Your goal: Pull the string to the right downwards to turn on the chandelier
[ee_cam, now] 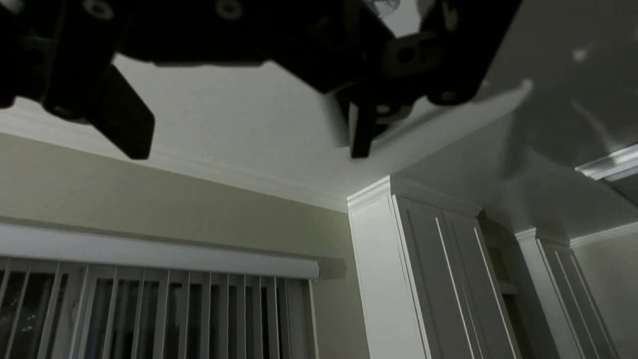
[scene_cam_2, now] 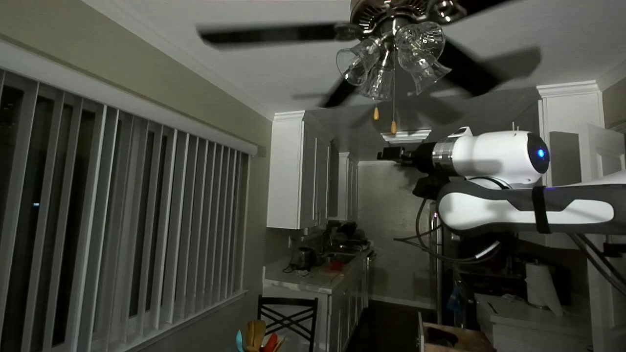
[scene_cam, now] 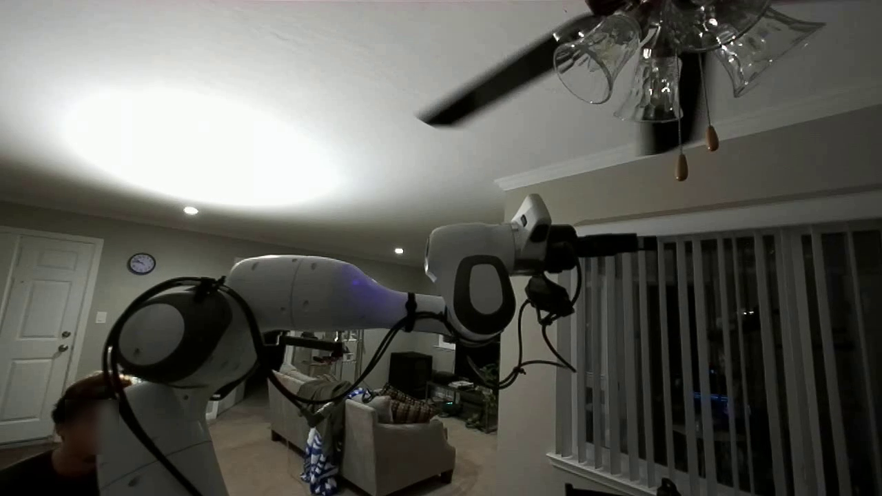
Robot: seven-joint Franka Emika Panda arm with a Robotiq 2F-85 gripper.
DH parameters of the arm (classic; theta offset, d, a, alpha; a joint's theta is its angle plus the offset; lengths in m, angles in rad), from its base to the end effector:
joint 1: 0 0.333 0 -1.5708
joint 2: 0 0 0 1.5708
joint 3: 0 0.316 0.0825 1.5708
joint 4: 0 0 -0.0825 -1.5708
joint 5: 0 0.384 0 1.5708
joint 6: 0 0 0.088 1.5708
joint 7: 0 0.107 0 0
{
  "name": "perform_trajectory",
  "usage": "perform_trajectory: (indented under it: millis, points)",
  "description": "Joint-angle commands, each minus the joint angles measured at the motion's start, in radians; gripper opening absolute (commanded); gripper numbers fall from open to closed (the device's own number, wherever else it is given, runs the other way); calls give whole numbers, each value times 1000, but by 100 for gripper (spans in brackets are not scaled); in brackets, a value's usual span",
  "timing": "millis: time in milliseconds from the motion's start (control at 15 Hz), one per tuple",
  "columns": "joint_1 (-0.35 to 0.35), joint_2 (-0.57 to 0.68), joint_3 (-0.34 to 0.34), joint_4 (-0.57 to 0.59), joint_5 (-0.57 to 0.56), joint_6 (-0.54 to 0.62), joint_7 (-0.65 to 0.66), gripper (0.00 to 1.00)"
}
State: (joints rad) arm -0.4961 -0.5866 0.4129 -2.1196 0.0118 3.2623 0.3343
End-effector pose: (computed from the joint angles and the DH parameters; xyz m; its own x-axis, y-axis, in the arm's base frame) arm 0.3978 0.0513 0.8155 -0.1287 -0.1056 0.9860 -0.1061 -0.9871 -0.1196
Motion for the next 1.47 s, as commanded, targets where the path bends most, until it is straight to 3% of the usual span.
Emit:
perform_trajectory:
  millis: [0, 333, 533, 667, 733, 800, 1400]
  points:
    - [-136, 21, 61, 123, -3, 56, 15, 100]
    - [-300, 54, 147, 278, -7, 37, 8, 100]
    - [-369, 64, 189, 321, -9, 19, 4, 100]
    - [-383, 71, 199, 340, -16, -12, -9, 95]
    - [-390, 73, 205, 346, -19, -27, -14, 77]
    - [-385, 79, 205, 351, -24, -48, -24, 70]
    - [-404, 82, 218, 397, -23, -160, -30, 11]
